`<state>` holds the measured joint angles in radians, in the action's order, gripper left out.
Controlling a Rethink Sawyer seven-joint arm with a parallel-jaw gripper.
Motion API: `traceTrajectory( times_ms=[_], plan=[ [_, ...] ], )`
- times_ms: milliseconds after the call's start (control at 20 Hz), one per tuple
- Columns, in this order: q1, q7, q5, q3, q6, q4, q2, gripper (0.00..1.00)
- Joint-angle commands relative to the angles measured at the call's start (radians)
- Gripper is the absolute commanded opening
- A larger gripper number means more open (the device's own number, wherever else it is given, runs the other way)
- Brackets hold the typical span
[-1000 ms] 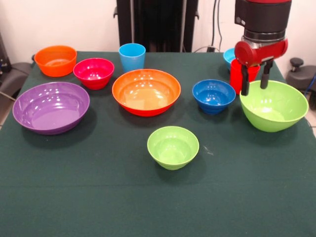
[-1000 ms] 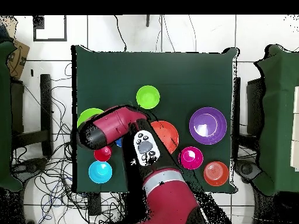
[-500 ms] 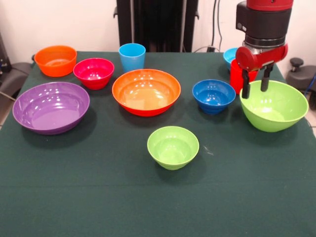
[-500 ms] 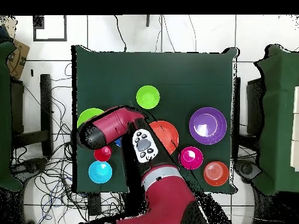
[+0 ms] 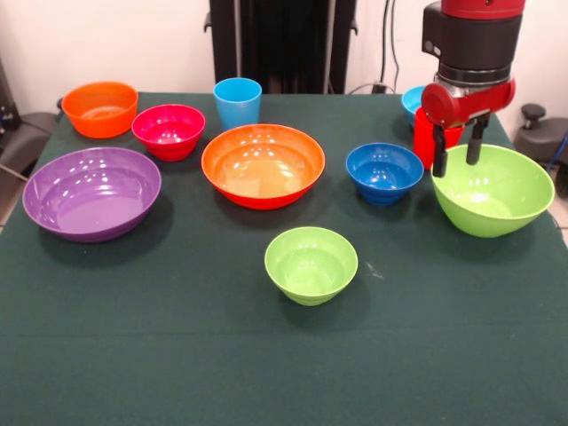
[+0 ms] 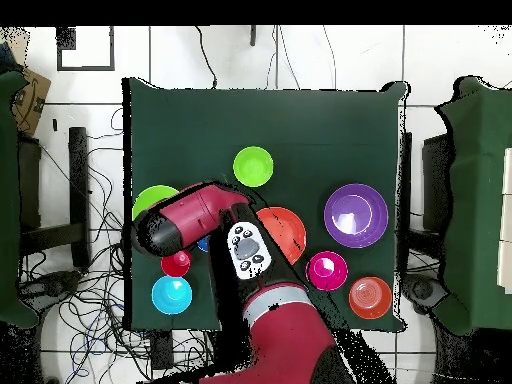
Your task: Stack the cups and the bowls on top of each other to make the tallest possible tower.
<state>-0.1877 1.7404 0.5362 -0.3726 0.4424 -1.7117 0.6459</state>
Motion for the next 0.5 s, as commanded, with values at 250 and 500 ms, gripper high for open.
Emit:
traceTrajectory(
  times_ms=[250, 500],
  plan=[
    [-0.006, -0.004, 0.057, 0.013, 0.015, -0.027, 0.008, 1.0],
    [-0.004, -0.003, 0.054, 0.012, 0.02, -0.023, 0.008, 1.0]
  ],
)
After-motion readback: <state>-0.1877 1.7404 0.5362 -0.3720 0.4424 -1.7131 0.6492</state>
